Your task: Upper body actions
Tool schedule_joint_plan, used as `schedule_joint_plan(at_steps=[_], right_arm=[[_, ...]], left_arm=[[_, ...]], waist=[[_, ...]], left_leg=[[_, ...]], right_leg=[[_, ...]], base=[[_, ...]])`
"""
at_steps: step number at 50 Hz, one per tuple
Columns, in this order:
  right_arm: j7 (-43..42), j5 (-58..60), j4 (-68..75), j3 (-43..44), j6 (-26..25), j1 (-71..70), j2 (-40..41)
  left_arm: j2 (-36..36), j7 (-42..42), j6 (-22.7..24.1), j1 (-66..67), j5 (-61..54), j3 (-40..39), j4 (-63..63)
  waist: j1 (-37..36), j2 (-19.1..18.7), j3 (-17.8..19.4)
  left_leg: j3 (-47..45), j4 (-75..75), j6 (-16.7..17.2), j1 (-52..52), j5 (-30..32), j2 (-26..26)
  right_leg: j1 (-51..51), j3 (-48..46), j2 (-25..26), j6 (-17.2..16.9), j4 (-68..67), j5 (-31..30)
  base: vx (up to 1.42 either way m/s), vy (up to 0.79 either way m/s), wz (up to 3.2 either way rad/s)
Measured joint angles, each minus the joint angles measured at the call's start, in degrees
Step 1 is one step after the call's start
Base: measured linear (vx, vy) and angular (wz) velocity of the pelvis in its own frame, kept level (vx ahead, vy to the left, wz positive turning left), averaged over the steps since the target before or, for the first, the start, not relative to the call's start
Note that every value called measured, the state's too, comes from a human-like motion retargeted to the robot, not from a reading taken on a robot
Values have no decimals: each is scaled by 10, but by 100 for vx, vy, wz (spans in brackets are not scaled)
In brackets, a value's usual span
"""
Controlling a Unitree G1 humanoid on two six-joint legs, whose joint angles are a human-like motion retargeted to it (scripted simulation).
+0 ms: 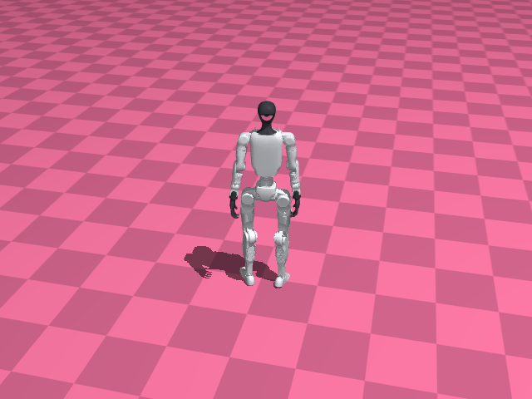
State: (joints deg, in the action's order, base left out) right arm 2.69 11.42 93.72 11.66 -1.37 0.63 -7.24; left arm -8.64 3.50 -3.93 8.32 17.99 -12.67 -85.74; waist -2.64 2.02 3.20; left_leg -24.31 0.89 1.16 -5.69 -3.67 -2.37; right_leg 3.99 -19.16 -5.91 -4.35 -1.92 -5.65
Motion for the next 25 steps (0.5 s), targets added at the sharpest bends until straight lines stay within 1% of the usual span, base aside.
schedule_joint_plan(at_steps=[6, 12, 17, 25], right_arm=[[-2, 32, -60, -31, 15, -22, 9], [3, 27, -92, -47, 30, -30, 17], [6, 29, -84, -52, 33, -28, 18], [-5, 47, -19, -50, 18, -35, 10]], left_arm=[[0, 2, -6, 6, 1, -10, -17], [6, 5, -8, 5, -6, -16, -16], [10, 2, -6, 3, -10, -12, -5], [13, 5, -5, -8, -13, 1, -4]], waist=[[4, 0, -5], [7, 3, -8], [16, 5, -8], [41, 2, -1]], left_leg=[[-6, -1, 1, -1, -3, -2], [-15, -1, 3, -8, -6, -4], [-21, -1, 3, -14, -8, -6], [-34, -5, 5, -27, -14, -9]], right_leg=[[-10, 14, 0, 0, -3, -4], [-14, 27, 1, 1, -7, -6], [-13, 34, 5, 1, -7, -7], [-7, 51, 9, 1, -8, -9]], base=[[-5, -1, -20], [-6, -6, -22], [-8, -7, -14], [-9, -5, -20]])
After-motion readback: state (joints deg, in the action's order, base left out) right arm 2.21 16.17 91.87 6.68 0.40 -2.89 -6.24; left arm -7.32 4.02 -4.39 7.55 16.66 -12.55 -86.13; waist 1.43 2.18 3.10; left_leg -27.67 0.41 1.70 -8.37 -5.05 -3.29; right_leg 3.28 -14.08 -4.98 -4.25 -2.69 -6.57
